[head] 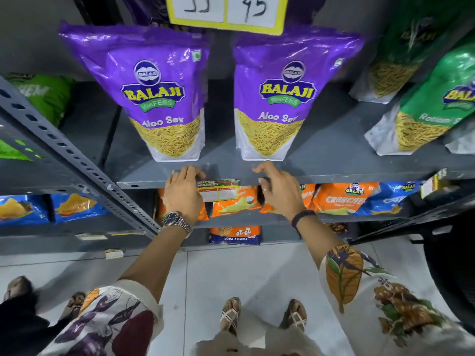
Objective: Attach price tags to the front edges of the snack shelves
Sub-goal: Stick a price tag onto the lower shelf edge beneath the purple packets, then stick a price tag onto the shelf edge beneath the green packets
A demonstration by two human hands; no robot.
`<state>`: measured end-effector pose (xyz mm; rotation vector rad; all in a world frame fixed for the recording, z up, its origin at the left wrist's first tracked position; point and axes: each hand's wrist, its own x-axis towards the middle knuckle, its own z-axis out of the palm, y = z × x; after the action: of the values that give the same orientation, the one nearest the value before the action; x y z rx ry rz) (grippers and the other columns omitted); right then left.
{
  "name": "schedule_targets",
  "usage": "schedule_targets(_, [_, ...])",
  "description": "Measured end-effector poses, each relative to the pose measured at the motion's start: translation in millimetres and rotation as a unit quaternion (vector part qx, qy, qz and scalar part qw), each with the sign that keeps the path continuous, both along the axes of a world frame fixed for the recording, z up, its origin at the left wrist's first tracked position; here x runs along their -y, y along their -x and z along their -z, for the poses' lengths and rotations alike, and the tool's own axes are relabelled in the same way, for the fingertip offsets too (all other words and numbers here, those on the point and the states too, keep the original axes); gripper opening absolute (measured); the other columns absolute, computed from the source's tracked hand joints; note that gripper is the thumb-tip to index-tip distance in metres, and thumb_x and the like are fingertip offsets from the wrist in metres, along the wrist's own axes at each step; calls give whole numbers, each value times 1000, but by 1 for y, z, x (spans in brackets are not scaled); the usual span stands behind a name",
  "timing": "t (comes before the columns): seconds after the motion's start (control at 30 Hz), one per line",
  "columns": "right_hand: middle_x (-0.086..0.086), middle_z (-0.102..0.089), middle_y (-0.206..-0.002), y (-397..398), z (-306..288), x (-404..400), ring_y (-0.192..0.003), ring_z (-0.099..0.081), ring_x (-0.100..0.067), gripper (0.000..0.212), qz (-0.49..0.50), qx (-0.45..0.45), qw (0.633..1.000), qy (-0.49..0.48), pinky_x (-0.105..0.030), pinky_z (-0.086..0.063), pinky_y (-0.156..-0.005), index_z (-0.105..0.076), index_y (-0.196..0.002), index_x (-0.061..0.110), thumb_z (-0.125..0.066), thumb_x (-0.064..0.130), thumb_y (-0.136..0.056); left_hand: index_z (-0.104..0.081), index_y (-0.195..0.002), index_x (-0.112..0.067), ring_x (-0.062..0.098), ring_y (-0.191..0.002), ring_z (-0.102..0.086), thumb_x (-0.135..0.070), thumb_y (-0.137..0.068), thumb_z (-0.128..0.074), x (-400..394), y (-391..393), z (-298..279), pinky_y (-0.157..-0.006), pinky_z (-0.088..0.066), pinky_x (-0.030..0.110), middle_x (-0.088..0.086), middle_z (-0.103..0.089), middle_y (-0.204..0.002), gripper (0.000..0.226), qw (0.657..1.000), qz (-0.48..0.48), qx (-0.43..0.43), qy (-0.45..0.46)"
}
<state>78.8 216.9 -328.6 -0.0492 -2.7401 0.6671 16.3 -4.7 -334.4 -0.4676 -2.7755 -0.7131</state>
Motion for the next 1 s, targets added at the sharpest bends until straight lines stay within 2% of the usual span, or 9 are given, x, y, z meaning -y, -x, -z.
schedule_targets(0.07, [-9, -73, -91, -20, -4, -36, -72, -65, -33, 28, 24, -6, 1000, 11, -31, -44, -56, -58, -111, 16, -60, 4, -86, -59, -91, -11, 36, -85, -58, 15, -57, -49, -18, -10, -5, -80, -45, 44, 12, -66, -92, 43, 999, 49, -9, -16])
schedule_targets(0.2, [-15, -69, -112, -69, -11, -125, -83, -66, -39, 32, 94, -29, 995, -15, -43, -53, -67, -59, -113, 15, -58, 6, -82, -57, -100, -15, 33, -81, -60, -8, -77, -39, -84, -31, -5, -72, -49, 40, 9, -67, -94, 30, 985, 165, 3, -60])
schedule_targets(0.27, [-17, -69, -110, -95, -13, -176, -84, -66, -41, 34, 149, -27, 988, -35, -41, -50, -67, -60, -113, 14, -58, 6, -80, -56, -104, -17, 32, -84, -60, -14, -80, -38, -128, -41, -4, -73, -47, 39, 9, -67, -95, 31, 976, 204, 17, -71])
schedule_targets(0.4, [-21, -68, -103, -147, -18, -286, -87, -64, -42, 34, 218, -15, 974, -52, -41, -48, -67, -61, -113, 12, -60, 8, -80, -58, -110, -16, 31, -94, -60, -12, -83, -44, -238, -71, -8, -78, -46, 35, 8, -67, -104, 30, 962, 257, 42, -77])
schedule_targets(0.57, [-26, -65, -97, -191, -21, -399, -89, -61, -45, 38, 260, 0, 965, -31, -48, -52, -70, -61, -110, 7, -54, 14, -73, -56, -111, -19, 31, -96, -61, -27, -83, -30, -368, -111, -9, -80, -51, 40, 6, -65, -110, 40, 950, 292, 75, -83])
schedule_targets(0.67, [-25, -64, -101, -204, -4, -451, -97, -59, -43, 34, 244, 26, 969, -19, -46, -47, -82, -62, -106, 4, -55, 16, -74, -55, -115, -21, 31, -97, -63, -25, -86, -36, -435, -131, -10, -72, -54, 42, 6, -64, -115, 35, 952, 282, 85, -79])
schedule_targets(0.8, [-19, -55, -128, -201, 24, -494, -119, -51, -37, 22, 156, 66, 985, 35, -35, -39, -98, -65, -102, 7, -65, 10, -81, -54, -121, -25, 30, -95, -64, -26, -93, -47, -501, -140, -12, -66, -52, 41, 3, -64, -119, 29, 962, 258, 74, -58])
schedule_targets(0.9, [-19, -41, -143, -190, 36, -502, -126, -44, -36, 20, 129, 61, 989, 32, -43, -41, -101, -69, -100, 7, -68, 14, -81, -54, -122, -26, 30, -94, -65, -29, -93, -48, -529, -140, -13, -67, -54, 43, 2, -66, -116, 30, 969, 229, 76, -46])
schedule_targets(1.0, [-22, -36, -148, -178, 46, -500, -135, -31, -38, 21, 102, 22, 995, -11, -54, -26, -111, -70, -95, 10, -64, 24, -81, -57, -118, -29, 29, -92, -65, -33, -94, -48, -543, -139, -12, -65, -54, 39, 1, -66, -114, 26, 975, 212, 66, -14])
